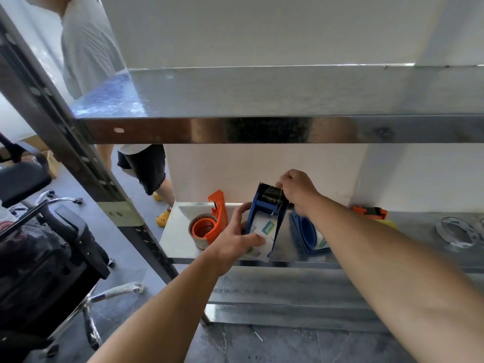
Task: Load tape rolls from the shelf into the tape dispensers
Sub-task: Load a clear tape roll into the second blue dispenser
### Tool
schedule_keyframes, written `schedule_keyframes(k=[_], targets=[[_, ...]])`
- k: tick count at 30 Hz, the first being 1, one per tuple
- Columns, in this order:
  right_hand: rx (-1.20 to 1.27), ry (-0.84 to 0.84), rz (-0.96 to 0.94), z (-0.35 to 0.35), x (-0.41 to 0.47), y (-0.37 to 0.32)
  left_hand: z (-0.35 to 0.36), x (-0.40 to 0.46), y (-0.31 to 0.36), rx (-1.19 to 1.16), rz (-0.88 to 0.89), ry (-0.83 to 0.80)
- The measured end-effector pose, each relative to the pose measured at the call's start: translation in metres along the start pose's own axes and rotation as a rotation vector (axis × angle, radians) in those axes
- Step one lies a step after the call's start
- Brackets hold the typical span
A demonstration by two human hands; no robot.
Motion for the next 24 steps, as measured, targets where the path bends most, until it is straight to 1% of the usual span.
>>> schedule_keyframes(k=[4,6,11,14,19,24], targets=[[0.059,-0.011,0.068,0.005,-0.001,0.006,-0.001,-0.001,0.003,0.001,-0.004,0.011],[0.115,-0.05,0.101,0.008,-0.002,0.009,-0.001,0.002,0.003,-0.018,-0.014,0.027],[0.211,-0.12,0.095,0.009,-0.008,0.006,-0.008,0.009,-0.001,-0.015,-0.018,0.105],[0.343,-0.186,0.12,0.012,-0.011,0.011,-0.011,0.008,-0.003,-0.011,-0.017,0.138],[0.515,-0.268,0.087,0.013,-0.018,0.014,-0.012,0.009,-0.005,-0.023,-0.013,0.166],[0.495,-0.324,0.011,0.013,-0.021,0.012,-0.011,0.007,-0.006,-0.033,-0.009,0.16]])
Point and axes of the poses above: each hand's wrist, its own x-axis towards the middle knuckle, its own z-axis out of the palm, y = z × x, the point moved 6 cm from there along x, towards the middle knuckle, and after that the axes turned 9 degrees about -y, right-handed, at the moved point
